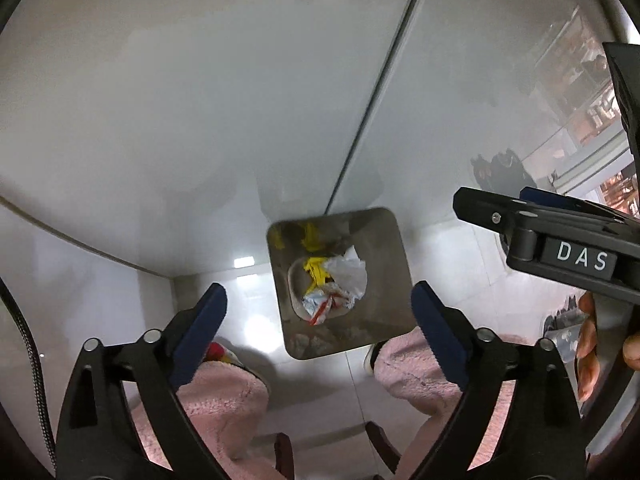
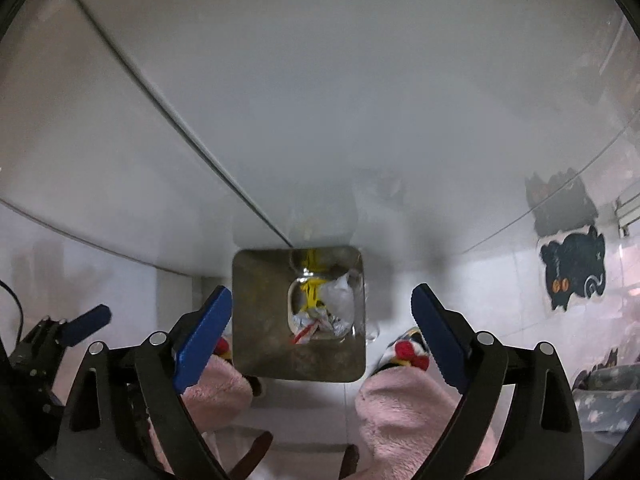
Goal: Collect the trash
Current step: 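Raise both tools back toward the counter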
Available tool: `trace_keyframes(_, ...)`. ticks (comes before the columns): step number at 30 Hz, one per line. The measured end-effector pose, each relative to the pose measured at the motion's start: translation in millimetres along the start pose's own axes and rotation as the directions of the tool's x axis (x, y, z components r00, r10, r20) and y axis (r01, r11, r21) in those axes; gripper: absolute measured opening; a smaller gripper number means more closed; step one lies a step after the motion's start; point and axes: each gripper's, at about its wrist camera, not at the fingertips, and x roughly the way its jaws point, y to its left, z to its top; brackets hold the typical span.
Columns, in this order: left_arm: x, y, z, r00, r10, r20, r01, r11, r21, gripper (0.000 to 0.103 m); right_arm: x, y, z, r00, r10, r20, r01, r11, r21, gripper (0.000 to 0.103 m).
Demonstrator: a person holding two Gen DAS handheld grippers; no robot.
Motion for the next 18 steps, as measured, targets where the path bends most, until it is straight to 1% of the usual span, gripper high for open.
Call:
trace_keyframes(2, -22.3, 0.5, -0.6, 0.999, 0.011, 0.036, -0.011, 1.0, 0.0, 0.093, -19.0, 1.5, 0.8, 1.0, 0.005, 0.024, -0.005, 1.0, -0.009, 0.097)
trace_keyframes(7, -82.1, 9.3, -3.1, 0.991, 0.045, 0.125, -0.043, 0.999, -0.02, 0.095, -77.3, 7.4, 5.2, 0.992, 0.021, 0.124, -0.016, 0.999, -0.04, 0.099)
trace_keyframes(11, -118.3, 12.4, -1.0, 0.982, 0.073, 0.173, -0.068, 0.997, -0.032, 0.095, -131.7, 13.2, 8.3, 0.975, 0.036, 0.219, -0.024, 0.998, -0.059, 0.099)
trace_keyframes(15, -155.4, 15.7, 4.9, 0.973, 0.079, 0.216, -0.07, 0.996, -0.05, 0.095, -171.4, 18.4, 15.1, 0.959, 0.051, 0.278, -0.03, 0.997, -0.078, 0.099)
trace_keyframes(18, -185.7, 17.4, 15.9, 0.962, 0.087, 0.259, -0.076, 0.996, -0.054, 0.095, -198.0, 22.5, 23.2, 0.946, 0.054, 0.32, -0.027, 0.996, -0.088, 0.099)
